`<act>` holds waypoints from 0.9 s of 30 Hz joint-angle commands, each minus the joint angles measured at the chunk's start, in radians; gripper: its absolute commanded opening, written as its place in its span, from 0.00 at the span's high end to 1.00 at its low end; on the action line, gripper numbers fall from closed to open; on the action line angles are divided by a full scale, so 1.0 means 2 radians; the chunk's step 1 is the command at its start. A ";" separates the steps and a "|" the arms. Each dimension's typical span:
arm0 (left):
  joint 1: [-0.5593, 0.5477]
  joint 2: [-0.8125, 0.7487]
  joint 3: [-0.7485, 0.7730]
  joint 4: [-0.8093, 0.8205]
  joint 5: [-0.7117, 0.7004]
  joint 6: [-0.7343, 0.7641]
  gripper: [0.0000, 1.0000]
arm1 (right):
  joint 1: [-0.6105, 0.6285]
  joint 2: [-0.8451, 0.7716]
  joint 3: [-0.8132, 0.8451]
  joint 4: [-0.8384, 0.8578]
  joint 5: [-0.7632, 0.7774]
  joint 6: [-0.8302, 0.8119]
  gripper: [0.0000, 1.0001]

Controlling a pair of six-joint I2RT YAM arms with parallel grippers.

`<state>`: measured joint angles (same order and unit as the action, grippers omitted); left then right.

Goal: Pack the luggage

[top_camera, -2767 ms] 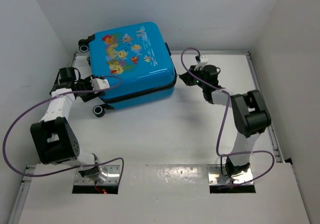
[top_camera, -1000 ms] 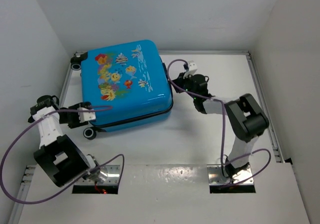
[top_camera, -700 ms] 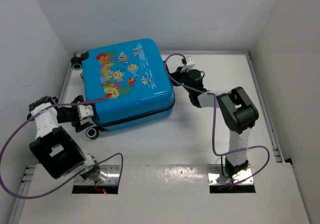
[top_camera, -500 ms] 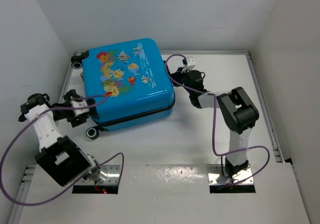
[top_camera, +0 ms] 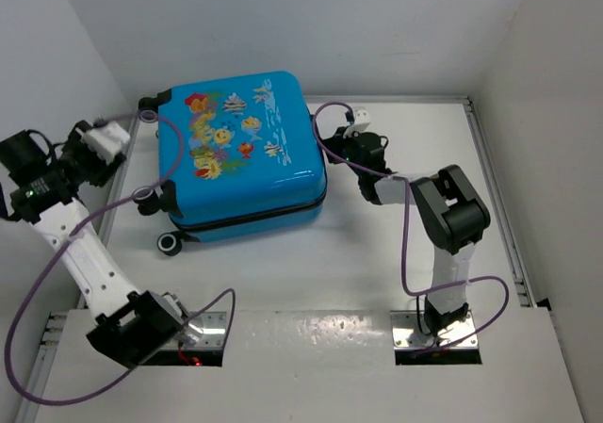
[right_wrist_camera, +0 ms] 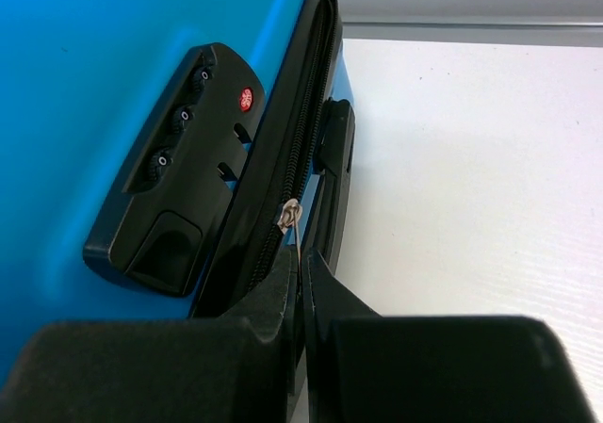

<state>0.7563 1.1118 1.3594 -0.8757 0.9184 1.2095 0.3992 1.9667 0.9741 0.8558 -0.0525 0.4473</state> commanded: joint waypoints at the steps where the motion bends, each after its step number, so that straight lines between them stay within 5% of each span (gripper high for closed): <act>1: -0.054 0.065 0.007 0.143 -0.174 -0.305 0.54 | -0.009 -0.024 -0.007 -0.017 0.010 -0.008 1.00; 4: -0.103 0.160 0.061 0.143 -0.265 -0.416 0.64 | -0.008 -0.028 -0.005 -0.031 0.003 -0.003 1.00; 10: -0.175 0.294 0.137 0.142 -0.309 -0.516 0.76 | -0.006 -0.040 -0.009 -0.063 -0.018 -0.004 1.00; 20: -0.289 0.457 0.251 0.157 -0.285 -0.537 0.76 | 0.005 -0.053 0.025 -0.188 -0.019 -0.006 1.00; 27: -0.342 0.584 0.413 0.172 -0.238 -0.533 0.76 | 0.001 -0.084 -0.002 -0.185 -0.062 0.016 1.00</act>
<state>0.2066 2.1586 2.0666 -0.5842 0.2848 0.1940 0.3939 1.8652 0.9901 0.5014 -0.1013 0.4496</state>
